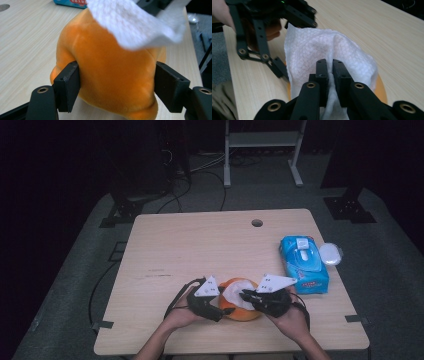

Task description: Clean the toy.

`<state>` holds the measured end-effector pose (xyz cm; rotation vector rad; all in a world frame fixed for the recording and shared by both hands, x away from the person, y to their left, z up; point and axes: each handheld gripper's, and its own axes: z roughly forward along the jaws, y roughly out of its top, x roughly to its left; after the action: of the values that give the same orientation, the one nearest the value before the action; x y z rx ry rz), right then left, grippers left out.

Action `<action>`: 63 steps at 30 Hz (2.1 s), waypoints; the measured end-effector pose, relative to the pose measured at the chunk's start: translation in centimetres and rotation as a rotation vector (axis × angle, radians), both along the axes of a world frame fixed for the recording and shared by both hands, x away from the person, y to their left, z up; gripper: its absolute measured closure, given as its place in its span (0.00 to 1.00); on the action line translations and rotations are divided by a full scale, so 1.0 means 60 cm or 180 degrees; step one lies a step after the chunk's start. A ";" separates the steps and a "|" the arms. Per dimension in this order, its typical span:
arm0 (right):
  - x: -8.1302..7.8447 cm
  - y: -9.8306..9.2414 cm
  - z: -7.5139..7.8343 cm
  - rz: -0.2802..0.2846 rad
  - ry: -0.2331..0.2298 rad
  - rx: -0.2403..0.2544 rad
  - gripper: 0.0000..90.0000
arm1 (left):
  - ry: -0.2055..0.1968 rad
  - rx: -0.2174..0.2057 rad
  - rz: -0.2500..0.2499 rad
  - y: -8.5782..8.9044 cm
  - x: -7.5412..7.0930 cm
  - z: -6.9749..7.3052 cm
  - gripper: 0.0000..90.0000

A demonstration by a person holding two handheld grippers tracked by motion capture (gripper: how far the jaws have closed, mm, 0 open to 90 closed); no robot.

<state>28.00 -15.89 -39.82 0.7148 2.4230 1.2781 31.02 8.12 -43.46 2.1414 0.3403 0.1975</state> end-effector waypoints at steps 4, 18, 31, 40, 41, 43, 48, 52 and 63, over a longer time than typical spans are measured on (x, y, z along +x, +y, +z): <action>0.000 -0.014 0.007 -0.0138 0.0022 0.0080 0.93 | -0.0059 0.0004 -0.0002 -0.007 -0.004 0.005 0.31; 0.009 -0.017 -0.004 -0.0188 0.0112 0.0016 0.93 | 0.0116 -0.0133 -0.0001 -0.009 -0.001 0.002 0.17; -0.017 0.030 0.013 0.0125 -0.0012 -0.0075 0.93 | 0.0083 -0.0139 -0.0057 -0.011 -0.008 0.005 0.34; 0.015 -0.017 0.004 -0.0239 0.0075 -0.0085 0.93 | 0.0105 -0.0118 -0.0091 -0.009 -0.008 -0.003 0.32; 0.017 -0.022 0.001 -0.0238 0.0141 -0.0033 0.93 | 0.0117 -0.0126 -0.0101 -0.010 -0.006 -0.001 0.30; 0.017 -0.022 -0.001 -0.0228 0.0124 -0.0078 0.93 | 0.0153 -0.0155 -0.0075 -0.010 -0.003 0.002 0.22; 0.010 -0.006 -0.004 -0.0084 0.0174 -0.0042 0.93 | 0.0215 -0.0237 -0.0055 -0.008 0.005 0.006 0.15; 0.004 0.006 -0.003 0.0002 0.0107 -0.0109 0.93 | 0.0152 -0.0125 -0.0108 -0.003 0.003 -0.007 0.26; 0.007 -0.018 -0.005 -0.0117 0.0170 0.0005 0.93 | 0.0177 -0.0189 -0.0094 0.001 0.011 0.005 0.18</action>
<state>28.41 -16.97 -40.15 0.8000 2.4393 1.2622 31.69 8.21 -43.15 2.0948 0.3425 0.1100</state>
